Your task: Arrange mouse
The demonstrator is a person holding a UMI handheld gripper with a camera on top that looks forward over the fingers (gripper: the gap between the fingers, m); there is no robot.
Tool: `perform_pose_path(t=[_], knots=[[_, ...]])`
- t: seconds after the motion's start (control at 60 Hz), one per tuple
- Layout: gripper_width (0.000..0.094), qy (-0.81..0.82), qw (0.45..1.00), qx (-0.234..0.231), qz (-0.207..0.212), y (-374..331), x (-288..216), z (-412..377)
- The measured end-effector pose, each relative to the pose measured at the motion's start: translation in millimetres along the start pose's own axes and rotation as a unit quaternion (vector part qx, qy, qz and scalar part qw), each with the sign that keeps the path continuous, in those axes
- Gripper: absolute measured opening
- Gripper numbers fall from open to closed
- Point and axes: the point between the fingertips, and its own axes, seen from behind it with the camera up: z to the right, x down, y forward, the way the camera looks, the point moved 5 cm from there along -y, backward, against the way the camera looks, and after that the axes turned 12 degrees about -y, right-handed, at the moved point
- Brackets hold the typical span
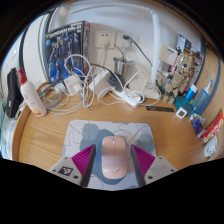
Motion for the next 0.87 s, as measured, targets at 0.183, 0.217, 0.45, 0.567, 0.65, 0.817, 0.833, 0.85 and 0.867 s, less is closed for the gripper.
perform_pose_path(t=[0.183,0.217,0.45,0.567,0.65,0.817,0.833,0.85,0.867], knots=[[0.0856,0.025,0.999,0.009,0.043,-70,-40,11],[0.0856,0.026,0.998,0.017,0.052,-86,-48,13],[0.0855,0.037,0.991,0.027,0.123,-190,-85,11],[0.0854,0.037,0.99,0.036,0.13,-221,-83,1],[0.0856,0.038,0.99,0.034,0.133,-234,-77,-10],[0.0857,0.038,0.99,0.038,0.127,-253,-58,-32],[0.0857,0.038,0.991,0.04,0.126,-254,-56,-34],[0.0857,0.038,0.991,0.042,0.124,-255,-53,-36],[0.0856,0.038,0.991,0.043,0.123,-255,-51,-38]])
